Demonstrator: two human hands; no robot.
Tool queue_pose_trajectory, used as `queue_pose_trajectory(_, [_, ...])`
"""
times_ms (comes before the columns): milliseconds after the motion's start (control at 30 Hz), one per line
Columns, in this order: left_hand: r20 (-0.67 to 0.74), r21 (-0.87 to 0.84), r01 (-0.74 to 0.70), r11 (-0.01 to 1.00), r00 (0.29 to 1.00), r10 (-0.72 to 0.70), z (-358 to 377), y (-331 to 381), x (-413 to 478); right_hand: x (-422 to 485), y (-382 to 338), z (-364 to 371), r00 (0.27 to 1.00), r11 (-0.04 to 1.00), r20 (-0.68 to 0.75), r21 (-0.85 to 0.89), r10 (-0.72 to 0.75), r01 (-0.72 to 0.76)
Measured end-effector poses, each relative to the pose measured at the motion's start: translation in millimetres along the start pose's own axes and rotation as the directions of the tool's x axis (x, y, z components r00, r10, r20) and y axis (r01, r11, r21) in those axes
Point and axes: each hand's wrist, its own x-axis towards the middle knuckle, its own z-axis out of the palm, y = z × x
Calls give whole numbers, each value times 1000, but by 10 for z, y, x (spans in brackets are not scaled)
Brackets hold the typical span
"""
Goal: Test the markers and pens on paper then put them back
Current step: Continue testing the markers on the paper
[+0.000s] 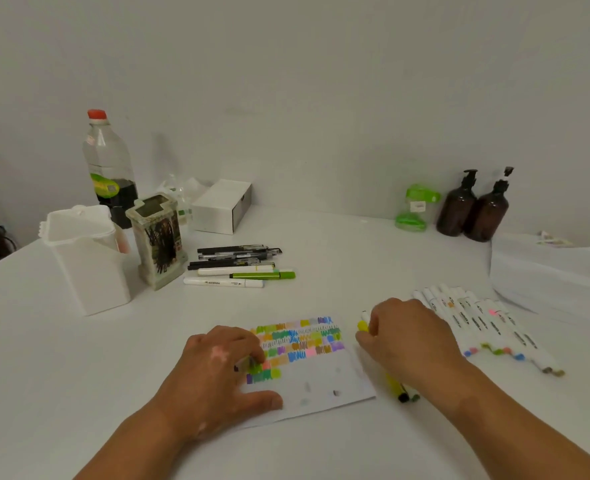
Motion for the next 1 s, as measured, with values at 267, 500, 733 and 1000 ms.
queue_pose_trajectory(267, [-5,7,54,999,999,-53,-121,-297,-103,709,-857,164,948,935,-5,161,-319,316])
queue_pose_trajectory(500, [-16,-1,55,999,998,-55,-48,-353,-45,1066,-1361,398,860,852,-53,121,-508,510])
queue_pose_trajectory(733, [0,-11,58,998,998,-58,-56,-341,-29,1086,-1463,506,856,853,-39,71,-516,518])
queue_pose_trajectory(1000, [28,-25,25,999,999,-24,-140,-273,-66,848,-1068,248,911,853,66,383,-407,354])
